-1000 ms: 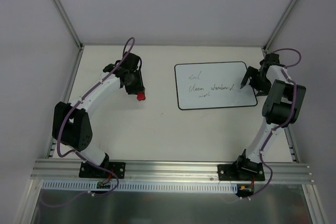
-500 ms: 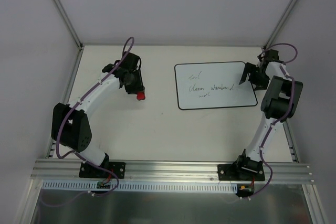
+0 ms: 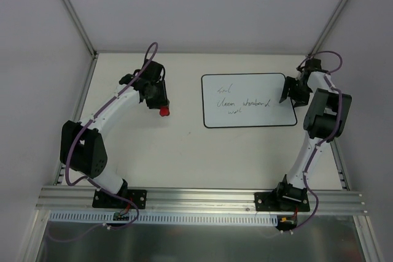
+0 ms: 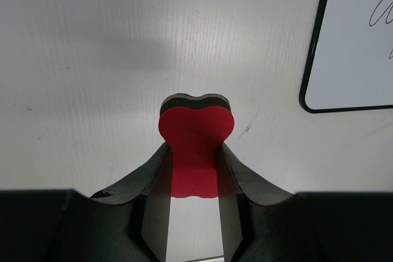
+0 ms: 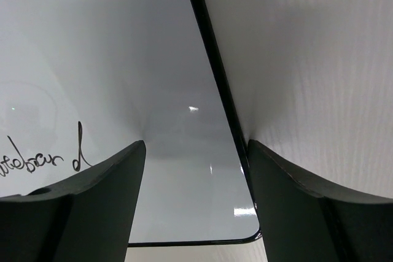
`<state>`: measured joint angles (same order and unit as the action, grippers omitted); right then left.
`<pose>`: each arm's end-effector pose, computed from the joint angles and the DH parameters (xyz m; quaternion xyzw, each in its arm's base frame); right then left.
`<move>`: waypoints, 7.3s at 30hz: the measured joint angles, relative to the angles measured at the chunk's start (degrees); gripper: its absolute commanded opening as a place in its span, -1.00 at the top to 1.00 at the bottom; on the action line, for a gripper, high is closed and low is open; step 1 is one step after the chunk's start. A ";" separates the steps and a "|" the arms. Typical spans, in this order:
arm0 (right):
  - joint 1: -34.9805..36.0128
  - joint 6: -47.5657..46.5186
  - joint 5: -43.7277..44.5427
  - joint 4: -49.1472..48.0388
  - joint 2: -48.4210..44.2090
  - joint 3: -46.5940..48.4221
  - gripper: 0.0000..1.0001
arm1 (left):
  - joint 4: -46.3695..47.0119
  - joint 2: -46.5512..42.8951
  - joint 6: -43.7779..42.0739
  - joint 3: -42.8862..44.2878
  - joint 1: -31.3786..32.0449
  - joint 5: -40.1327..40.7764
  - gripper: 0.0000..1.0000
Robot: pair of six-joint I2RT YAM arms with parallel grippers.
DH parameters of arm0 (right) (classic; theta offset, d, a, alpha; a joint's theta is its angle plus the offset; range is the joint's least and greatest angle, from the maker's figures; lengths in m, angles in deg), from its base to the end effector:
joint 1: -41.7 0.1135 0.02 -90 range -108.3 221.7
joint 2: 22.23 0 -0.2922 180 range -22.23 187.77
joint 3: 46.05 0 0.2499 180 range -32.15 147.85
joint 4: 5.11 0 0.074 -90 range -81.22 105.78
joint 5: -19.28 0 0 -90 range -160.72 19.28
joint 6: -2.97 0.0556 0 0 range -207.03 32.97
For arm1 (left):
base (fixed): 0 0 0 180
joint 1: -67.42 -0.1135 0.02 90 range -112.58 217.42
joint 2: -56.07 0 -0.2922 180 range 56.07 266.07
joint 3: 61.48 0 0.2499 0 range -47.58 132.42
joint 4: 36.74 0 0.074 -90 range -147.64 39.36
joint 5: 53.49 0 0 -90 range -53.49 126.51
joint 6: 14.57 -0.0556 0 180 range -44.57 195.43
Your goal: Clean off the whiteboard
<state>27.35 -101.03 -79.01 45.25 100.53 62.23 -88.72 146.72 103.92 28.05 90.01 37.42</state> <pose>0.4621 -0.1099 0.1800 -0.0128 0.9735 0.0152 0.2279 0.3244 -0.1340 0.2972 -0.0513 0.9472 -0.1296 0.2888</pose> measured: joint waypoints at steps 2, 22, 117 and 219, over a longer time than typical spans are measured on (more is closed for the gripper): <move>1.05 -0.07 1.01 -0.15 -0.50 -0.90 -0.41 | 0.00 -0.02 -0.50 0.20 0.00 0.00 0.63; 19.82 8.26 6.47 0.02 -15.28 -22.88 -0.28 | -0.31 7.52 -6.73 9.22 3.74 -0.48 0.63; 24.35 30.73 14.64 -12.63 -30.58 -42.51 0.07 | 1.38 42.32 -19.06 35.26 8.07 -4.35 1.00; 24.20 23.17 10.80 -8.59 -26.03 -37.07 -0.04 | -1.79 44.96 -12.41 39.93 14.05 4.26 -0.10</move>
<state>51.54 -77.86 -68.22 36.66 74.50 25.17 -90.51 191.68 91.50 67.98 104.06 41.68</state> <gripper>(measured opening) 0.516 0.543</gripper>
